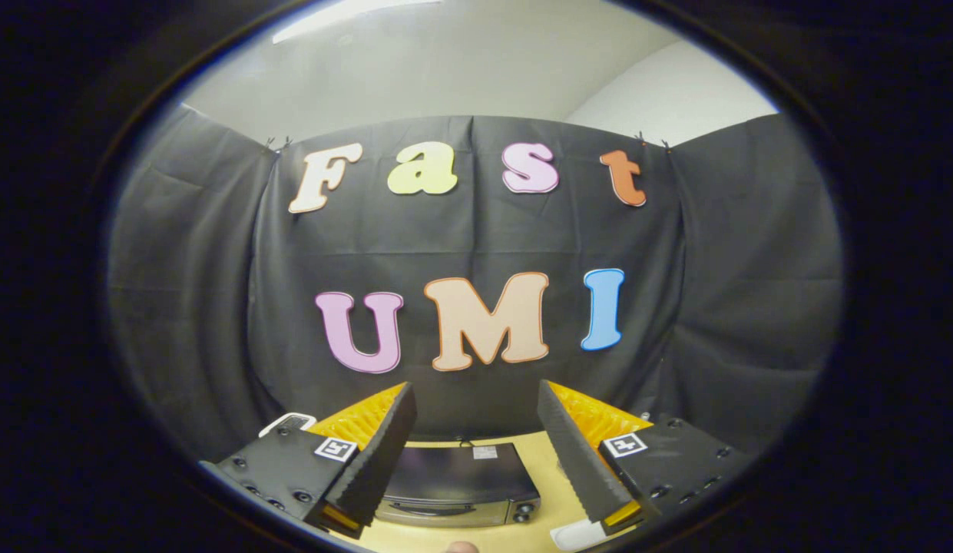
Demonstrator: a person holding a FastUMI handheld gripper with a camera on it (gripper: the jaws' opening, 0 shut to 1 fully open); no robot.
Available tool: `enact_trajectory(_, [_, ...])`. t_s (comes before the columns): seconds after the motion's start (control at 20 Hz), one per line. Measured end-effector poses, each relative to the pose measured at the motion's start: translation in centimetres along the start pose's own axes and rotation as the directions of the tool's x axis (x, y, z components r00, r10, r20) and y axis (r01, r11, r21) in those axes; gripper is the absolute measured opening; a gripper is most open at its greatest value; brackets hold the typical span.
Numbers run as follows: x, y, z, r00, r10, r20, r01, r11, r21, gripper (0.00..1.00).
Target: Open the toaster oven, put the food inside, and close the toaster oven door.
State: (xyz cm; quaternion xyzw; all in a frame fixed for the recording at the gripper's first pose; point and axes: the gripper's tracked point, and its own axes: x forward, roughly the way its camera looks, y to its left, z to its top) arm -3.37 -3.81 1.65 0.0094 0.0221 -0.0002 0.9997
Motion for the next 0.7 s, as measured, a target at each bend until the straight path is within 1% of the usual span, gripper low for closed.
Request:
enact_trajectory(0.5, [0.7,0.3,-1.2,1.0,0.019,-0.024,-0.02,1.0,-0.018,1.0])
enact_trajectory(0.7, [1.1,0.2,-1.4,0.999,0.025,-0.025,-0.025,1.0,-0.008,1.0])
